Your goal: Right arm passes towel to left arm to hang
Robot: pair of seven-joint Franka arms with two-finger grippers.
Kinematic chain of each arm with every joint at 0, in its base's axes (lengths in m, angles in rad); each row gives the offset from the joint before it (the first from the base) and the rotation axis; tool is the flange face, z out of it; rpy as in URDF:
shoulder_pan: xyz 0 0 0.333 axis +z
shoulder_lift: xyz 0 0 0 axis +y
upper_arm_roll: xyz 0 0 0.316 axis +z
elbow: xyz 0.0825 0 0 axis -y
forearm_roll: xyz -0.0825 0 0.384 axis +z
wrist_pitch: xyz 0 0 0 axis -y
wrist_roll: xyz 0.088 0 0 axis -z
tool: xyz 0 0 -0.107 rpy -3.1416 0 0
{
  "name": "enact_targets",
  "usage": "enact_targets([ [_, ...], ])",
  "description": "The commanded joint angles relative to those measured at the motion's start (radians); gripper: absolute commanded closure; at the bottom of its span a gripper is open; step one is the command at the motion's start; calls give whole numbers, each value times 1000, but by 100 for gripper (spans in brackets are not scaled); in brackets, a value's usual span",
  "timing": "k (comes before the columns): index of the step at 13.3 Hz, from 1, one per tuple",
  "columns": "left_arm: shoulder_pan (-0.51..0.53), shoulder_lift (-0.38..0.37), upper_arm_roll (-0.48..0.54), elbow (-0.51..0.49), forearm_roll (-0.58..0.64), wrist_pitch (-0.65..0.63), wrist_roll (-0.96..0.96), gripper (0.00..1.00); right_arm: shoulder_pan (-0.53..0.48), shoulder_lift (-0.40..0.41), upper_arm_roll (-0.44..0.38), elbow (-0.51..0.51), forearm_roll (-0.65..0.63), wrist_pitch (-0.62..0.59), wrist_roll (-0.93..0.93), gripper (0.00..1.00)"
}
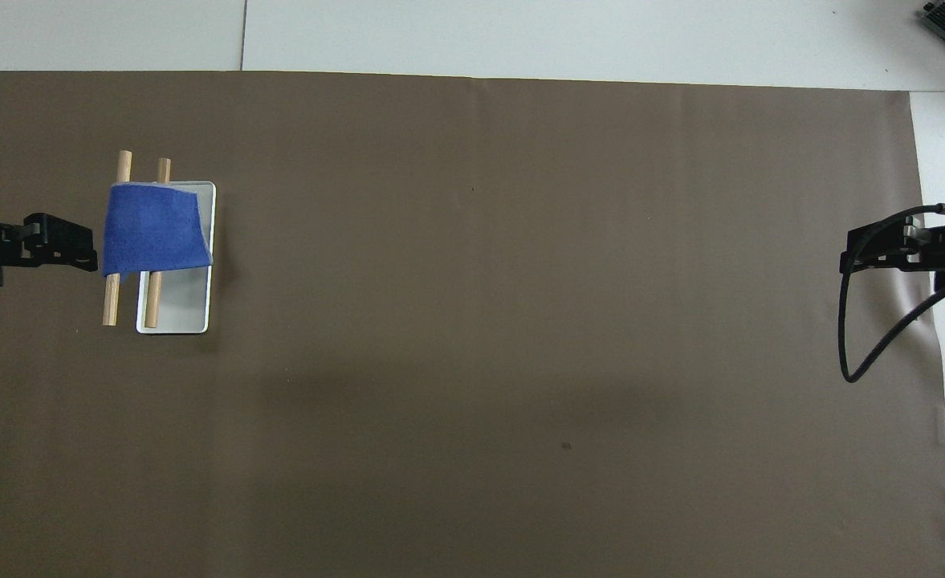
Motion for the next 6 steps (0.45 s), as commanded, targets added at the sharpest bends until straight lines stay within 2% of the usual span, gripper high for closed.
enact_targets([
  [1, -1, -24, 3, -24, -13, 19, 13, 0, 24, -27, -32, -28, 7, 2, -6, 0],
  [6, -1, -26, 5, -23, -12, 17, 11, 0, 22, -28, -52, -30, 8, 3, -15, 0],
])
